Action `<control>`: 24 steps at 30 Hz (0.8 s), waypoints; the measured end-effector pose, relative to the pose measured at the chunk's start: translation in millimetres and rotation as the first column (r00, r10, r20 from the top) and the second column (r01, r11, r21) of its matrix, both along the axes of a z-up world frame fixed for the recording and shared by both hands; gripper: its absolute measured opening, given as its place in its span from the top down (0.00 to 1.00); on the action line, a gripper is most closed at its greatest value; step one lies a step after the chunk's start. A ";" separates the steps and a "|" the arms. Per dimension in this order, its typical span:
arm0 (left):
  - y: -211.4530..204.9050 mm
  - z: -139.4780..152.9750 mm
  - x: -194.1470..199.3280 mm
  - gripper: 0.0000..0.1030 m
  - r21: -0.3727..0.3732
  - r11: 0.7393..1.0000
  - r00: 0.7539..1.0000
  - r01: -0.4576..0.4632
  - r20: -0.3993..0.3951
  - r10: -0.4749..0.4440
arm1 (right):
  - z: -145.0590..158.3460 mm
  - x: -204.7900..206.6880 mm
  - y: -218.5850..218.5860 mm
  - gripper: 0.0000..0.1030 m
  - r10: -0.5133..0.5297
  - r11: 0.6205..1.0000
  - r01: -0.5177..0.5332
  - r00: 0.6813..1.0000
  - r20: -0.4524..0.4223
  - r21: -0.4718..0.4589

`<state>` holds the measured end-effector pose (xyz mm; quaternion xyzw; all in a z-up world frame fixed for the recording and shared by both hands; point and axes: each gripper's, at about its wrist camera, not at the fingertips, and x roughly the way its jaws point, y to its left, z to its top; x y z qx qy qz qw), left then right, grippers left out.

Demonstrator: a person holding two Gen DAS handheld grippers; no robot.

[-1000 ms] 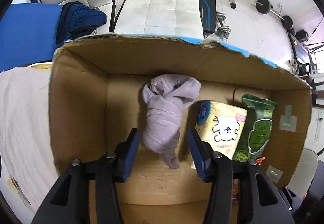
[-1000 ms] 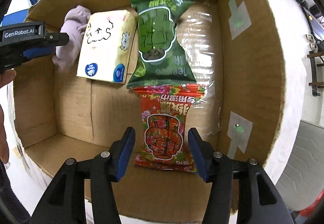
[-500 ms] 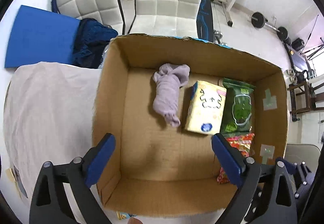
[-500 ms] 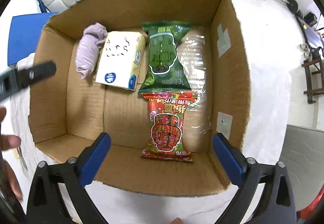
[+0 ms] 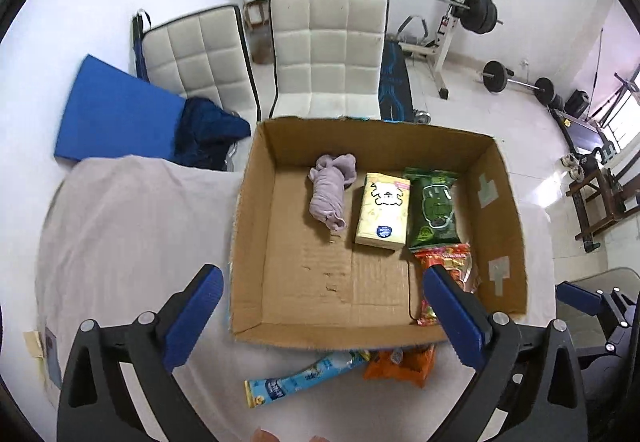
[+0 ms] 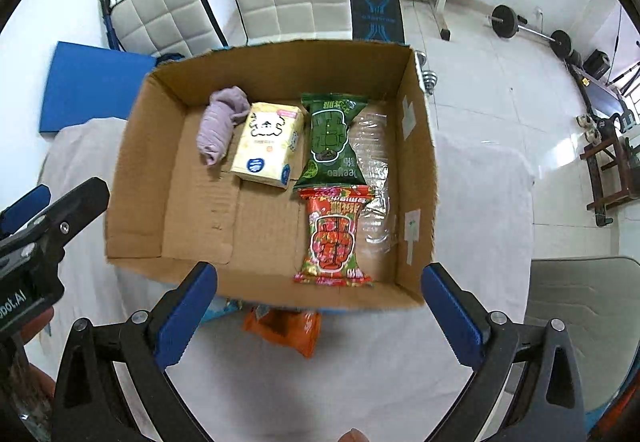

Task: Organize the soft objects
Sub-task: 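Grasp the orange snack bag with the right tool while the left grasps the blue milk stick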

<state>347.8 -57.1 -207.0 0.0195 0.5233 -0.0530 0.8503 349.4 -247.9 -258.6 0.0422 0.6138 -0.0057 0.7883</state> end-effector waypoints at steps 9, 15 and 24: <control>1.1 32.6 -44.4 0.00 -0.026 0.999 0.999 0.020 0.046 -0.019 | 51.0 -48.7 1.4 0.00 -0.006 1.000 0.006 0.995 0.103 0.003; 8.7 48.5 -64.9 0.00 -0.056 0.998 0.996 -0.004 0.086 0.009 | 74.6 -69.3 3.5 0.00 0.001 0.999 -0.006 0.990 0.141 0.033; 34.8 9.6 -85.3 0.00 -0.009 0.999 0.997 -0.053 0.048 0.053 | 47.3 -88.1 4.8 0.00 -0.014 0.998 0.010 0.997 0.074 0.066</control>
